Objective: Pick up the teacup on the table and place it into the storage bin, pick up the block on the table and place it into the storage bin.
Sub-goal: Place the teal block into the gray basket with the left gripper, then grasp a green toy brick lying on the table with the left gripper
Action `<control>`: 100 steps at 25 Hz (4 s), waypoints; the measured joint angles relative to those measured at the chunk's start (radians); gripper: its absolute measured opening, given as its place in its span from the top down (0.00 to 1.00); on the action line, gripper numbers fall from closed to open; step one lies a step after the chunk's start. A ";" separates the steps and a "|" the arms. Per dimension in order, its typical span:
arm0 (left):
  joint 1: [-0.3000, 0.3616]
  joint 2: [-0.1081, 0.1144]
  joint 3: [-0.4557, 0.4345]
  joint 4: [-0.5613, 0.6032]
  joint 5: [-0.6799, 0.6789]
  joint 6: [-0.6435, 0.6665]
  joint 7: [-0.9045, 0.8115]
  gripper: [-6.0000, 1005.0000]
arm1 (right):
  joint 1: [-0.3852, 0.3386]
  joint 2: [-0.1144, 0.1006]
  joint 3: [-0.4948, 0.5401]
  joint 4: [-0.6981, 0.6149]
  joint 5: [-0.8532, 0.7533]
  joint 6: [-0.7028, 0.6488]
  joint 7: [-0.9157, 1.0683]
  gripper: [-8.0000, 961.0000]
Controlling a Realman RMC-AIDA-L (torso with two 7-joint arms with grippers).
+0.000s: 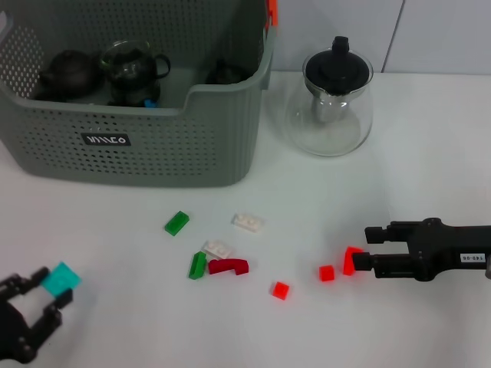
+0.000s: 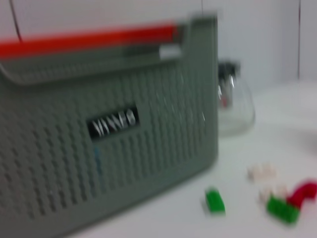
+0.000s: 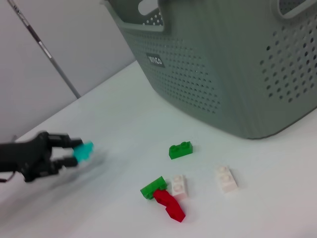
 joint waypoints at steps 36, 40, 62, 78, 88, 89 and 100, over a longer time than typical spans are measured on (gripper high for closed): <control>-0.540 0.075 0.701 0.448 -0.141 -0.484 -1.468 0.55 | 0.006 0.013 0.000 0.001 0.000 0.014 -0.002 0.23; -0.532 0.058 0.697 0.453 -0.185 -0.521 -1.472 0.49 | 0.009 0.013 0.000 0.002 0.000 0.014 -0.001 0.23; -0.156 -0.008 0.398 0.188 -0.236 0.218 -0.482 0.10 | 0.013 0.016 0.005 0.002 0.001 0.014 -0.004 0.23; -0.228 -0.003 0.397 -0.093 -0.098 -0.170 -0.164 0.33 | 0.007 0.027 0.007 0.003 0.000 0.017 -0.001 0.23; -0.223 -0.007 0.386 -0.171 -0.120 -0.282 -0.015 0.35 | 0.007 0.027 0.008 0.003 0.000 0.017 0.002 0.23; -0.225 -0.007 0.386 -0.178 -0.128 -0.299 -0.014 0.35 | 0.007 0.027 0.008 0.003 0.000 0.017 0.002 0.23; -0.233 -0.009 0.385 -0.235 -0.134 -0.343 0.043 0.35 | 0.003 0.027 0.008 0.003 0.000 0.017 0.002 0.23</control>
